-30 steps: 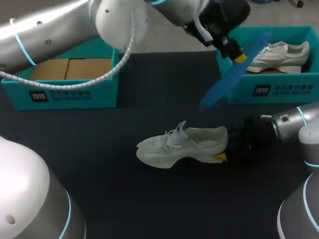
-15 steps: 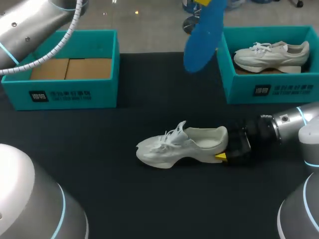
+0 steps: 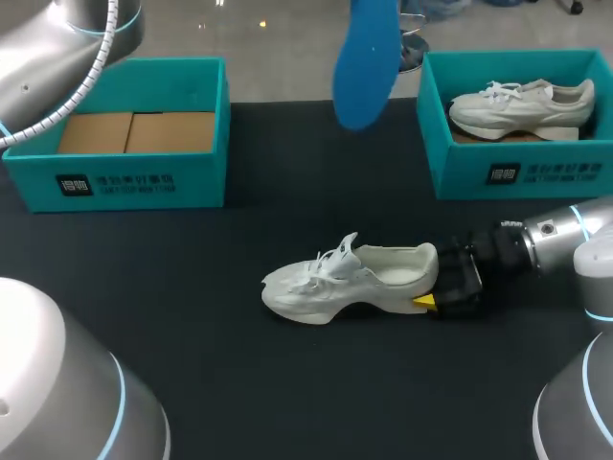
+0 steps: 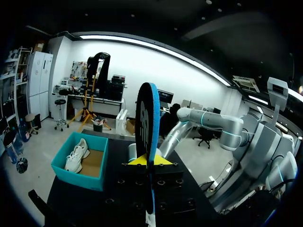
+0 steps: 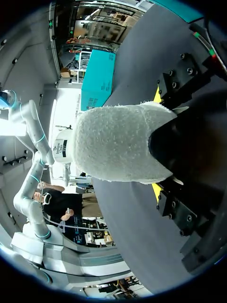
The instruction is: Take the shoe out of the shoebox, open the shoe tongue, remove and reinsert the insole, then place the shoe into the shoebox
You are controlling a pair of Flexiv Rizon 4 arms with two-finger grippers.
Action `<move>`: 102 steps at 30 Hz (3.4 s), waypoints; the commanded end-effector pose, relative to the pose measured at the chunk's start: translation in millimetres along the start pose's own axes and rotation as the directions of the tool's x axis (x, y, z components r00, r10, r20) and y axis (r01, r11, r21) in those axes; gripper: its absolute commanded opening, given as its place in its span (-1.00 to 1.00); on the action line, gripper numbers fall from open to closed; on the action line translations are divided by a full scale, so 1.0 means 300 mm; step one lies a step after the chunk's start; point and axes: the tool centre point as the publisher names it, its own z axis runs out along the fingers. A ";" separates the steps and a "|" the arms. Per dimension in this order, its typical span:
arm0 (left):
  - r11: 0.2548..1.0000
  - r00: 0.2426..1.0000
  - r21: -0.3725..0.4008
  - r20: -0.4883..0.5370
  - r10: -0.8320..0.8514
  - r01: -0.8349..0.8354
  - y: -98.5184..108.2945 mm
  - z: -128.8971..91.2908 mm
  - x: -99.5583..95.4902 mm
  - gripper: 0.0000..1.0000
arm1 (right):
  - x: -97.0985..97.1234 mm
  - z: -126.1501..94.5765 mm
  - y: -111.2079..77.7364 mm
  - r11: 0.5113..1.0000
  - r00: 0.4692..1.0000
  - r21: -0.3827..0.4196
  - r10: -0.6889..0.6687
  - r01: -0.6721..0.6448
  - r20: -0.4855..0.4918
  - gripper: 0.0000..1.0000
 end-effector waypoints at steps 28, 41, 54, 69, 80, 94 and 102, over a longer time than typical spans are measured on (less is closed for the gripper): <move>0.933 0.939 0.152 -0.169 -0.300 0.326 -0.138 -0.227 -0.316 -1.00 | 0.003 0.005 -0.005 1.000 1.000 0.003 0.000 0.000 0.001 -1.00; 0.923 0.928 0.152 -0.180 -0.325 0.353 -0.130 -0.218 -0.310 -1.00 | 0.003 0.005 -0.005 1.000 1.000 0.003 0.000 0.000 0.001 -0.48; 0.923 0.928 0.152 -0.180 -0.325 0.353 -0.130 -0.218 -0.310 -1.00 | 0.001 -0.048 0.051 0.997 1.000 0.082 -0.011 0.009 0.027 1.00; 0.923 0.928 0.152 -0.180 -0.325 0.353 -0.130 -0.218 -0.310 -1.00 | 0.006 -0.242 0.264 0.880 0.997 0.472 0.020 -0.053 0.074 1.00; 0.923 0.928 0.152 -0.180 -0.325 0.353 -0.130 -0.218 -0.310 -1.00 | 0.001 -0.274 0.371 0.665 0.995 0.740 0.071 -0.101 0.071 1.00; 0.923 0.928 0.152 -0.180 -0.325 0.353 -0.130 -0.218 -0.310 -1.00 | 0.004 -0.269 0.388 0.584 0.995 0.805 0.053 -0.103 0.088 1.00; 0.923 0.928 0.152 -0.180 -0.325 0.353 -0.130 -0.218 -0.310 -1.00 | -0.001 -0.268 0.383 0.582 0.996 0.808 0.037 -0.085 0.078 1.00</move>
